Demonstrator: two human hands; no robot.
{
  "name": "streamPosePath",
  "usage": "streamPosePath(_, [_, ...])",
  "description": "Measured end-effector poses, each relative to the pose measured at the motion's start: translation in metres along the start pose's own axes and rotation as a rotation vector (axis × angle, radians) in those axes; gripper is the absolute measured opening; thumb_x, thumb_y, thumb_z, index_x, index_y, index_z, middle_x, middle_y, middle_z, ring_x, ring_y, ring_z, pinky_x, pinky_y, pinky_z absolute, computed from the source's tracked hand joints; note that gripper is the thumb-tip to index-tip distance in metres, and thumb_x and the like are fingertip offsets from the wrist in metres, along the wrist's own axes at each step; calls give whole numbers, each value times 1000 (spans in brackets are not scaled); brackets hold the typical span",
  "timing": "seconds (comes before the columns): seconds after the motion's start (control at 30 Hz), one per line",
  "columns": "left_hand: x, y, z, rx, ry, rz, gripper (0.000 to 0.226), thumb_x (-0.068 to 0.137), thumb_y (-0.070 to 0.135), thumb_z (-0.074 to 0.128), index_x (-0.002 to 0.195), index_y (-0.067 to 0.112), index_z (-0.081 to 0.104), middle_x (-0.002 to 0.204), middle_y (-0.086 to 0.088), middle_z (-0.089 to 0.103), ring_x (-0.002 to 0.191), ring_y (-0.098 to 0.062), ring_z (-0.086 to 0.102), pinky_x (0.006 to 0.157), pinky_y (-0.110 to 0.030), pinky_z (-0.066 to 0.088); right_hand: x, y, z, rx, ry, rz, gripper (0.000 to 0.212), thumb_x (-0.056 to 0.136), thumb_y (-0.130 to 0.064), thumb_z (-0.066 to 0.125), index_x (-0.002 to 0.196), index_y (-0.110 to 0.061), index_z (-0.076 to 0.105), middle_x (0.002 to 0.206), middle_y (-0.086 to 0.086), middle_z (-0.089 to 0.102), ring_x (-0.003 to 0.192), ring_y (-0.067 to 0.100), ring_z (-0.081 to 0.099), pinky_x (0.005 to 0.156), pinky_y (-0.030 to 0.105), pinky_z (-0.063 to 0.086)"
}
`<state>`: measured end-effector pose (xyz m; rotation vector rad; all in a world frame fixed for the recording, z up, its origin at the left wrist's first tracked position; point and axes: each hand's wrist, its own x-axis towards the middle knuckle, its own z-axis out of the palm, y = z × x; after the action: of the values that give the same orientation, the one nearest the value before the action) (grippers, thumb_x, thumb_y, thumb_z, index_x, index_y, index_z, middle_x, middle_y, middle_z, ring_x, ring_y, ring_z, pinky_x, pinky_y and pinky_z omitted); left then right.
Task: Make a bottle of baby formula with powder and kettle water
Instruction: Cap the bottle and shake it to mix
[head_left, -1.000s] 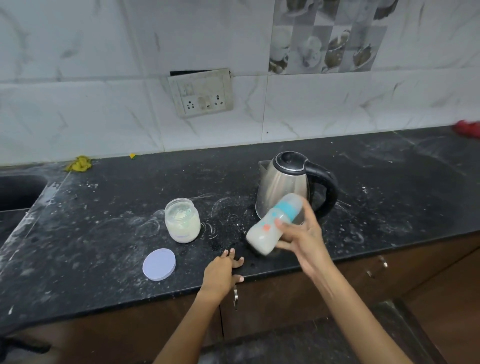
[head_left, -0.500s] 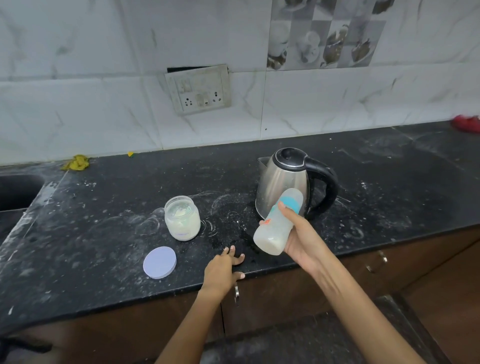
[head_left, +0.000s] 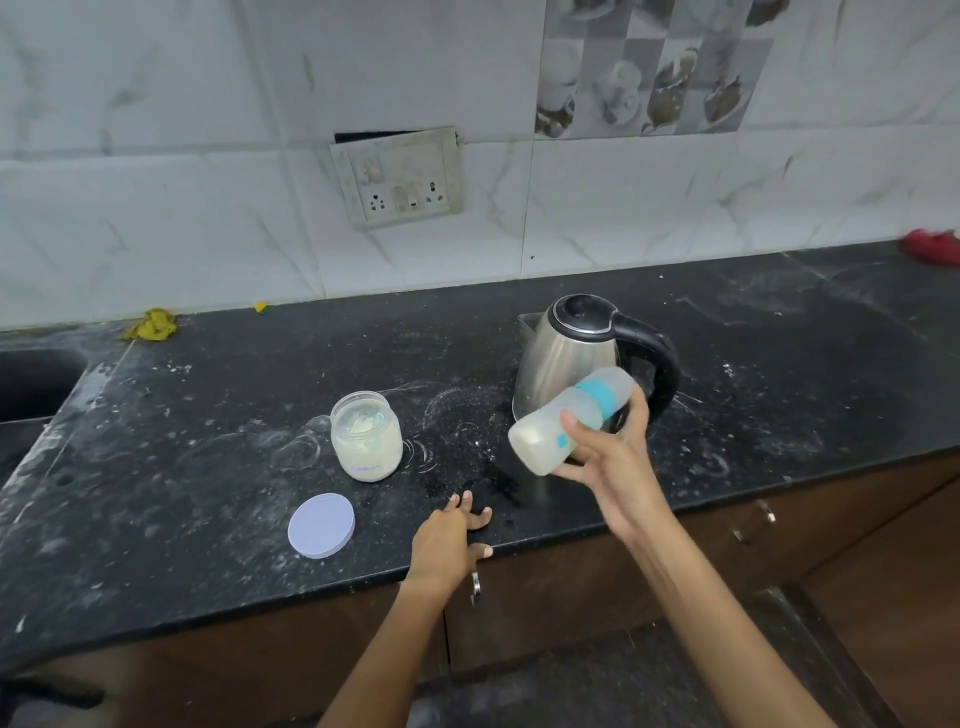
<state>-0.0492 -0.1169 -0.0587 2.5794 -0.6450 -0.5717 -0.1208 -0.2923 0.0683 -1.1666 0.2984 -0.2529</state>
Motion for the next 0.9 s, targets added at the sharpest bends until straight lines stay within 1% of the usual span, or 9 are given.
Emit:
streamPosePath(0.13, [-2, 1, 0, -2, 40, -29, 61, 88, 31, 67, 143, 26, 41, 155, 0, 33, 141, -22, 34, 111, -36, 35, -15, 9, 9, -166, -273, 96, 93, 77, 8, 72, 138, -45, 28, 103, -1, 73, 100, 28, 70, 69, 51, 60])
streamPosePath(0.3, [0, 0, -1, 4, 1, 9, 58, 91, 28, 64, 143, 34, 40, 160, 4, 17, 149, -15, 12, 118, -36, 25, 1, -1, 3, 125, 6, 21, 81, 82, 6, 67, 138, -40, 30, 123, 12, 58, 108, 35, 66, 70, 56, 59])
streamPosePath(0.4, [-1, 0, 1, -58, 40, -54, 55, 86, 28, 69, 137, 24, 51, 150, -6, 43, 137, -22, 41, 109, -38, 39, -11, 9, 11, -101, -226, 107, 86, 80, 11, 69, 135, -43, 30, 113, 10, 67, 104, 33, 68, 71, 55, 59])
streamPosePath(0.47, [-1, -1, 1, -62, 58, -47, 55, 84, 28, 70, 136, 22, 52, 145, -7, 49, 133, -23, 47, 106, -38, 42, -18, 8, 12, -142, -320, 110, 90, 77, 9, 72, 137, -42, 27, 103, 2, 73, 100, 29, 70, 72, 54, 59])
streamPosePath(0.6, [3, -3, 2, -20, 18, 11, 57, 90, 29, 64, 142, 34, 42, 160, 5, 18, 149, -16, 12, 117, -36, 24, 1, -3, 1, 229, 42, 23, 83, 80, 2, 70, 142, -37, 29, 129, 15, 58, 109, 37, 66, 75, 62, 56])
streamPosePath(0.67, [1, -1, 2, -22, 20, -4, 57, 89, 29, 66, 141, 31, 45, 158, 2, 23, 147, -19, 21, 116, -36, 29, -6, 3, 5, 138, 5, 60, 82, 82, 5, 67, 141, -39, 30, 128, 16, 57, 110, 38, 65, 73, 61, 57])
streamPosePath(0.77, [-1, -4, 2, -94, 67, -81, 62, 83, 31, 72, 139, 19, 49, 148, -7, 45, 132, -27, 47, 105, -40, 43, -28, 12, 14, -48, -246, 143, 83, 81, 7, 68, 137, -41, 31, 111, 12, 71, 103, 35, 69, 71, 55, 60])
streamPosePath(0.8, [0, -4, 2, -77, 56, -66, 62, 84, 31, 71, 141, 21, 47, 151, -6, 41, 135, -26, 43, 107, -40, 41, -26, 11, 11, -12, -228, 110, 82, 81, 6, 68, 137, -40, 32, 111, 11, 71, 102, 33, 70, 70, 53, 60])
streamPosePath(0.9, [1, -2, 1, -4, 26, 7, 57, 90, 31, 64, 143, 35, 41, 160, 5, 17, 149, -17, 15, 115, -37, 29, -9, -2, 2, 261, 70, 8, 74, 82, -5, 68, 140, -36, 35, 129, 14, 59, 104, 33, 69, 74, 55, 59])
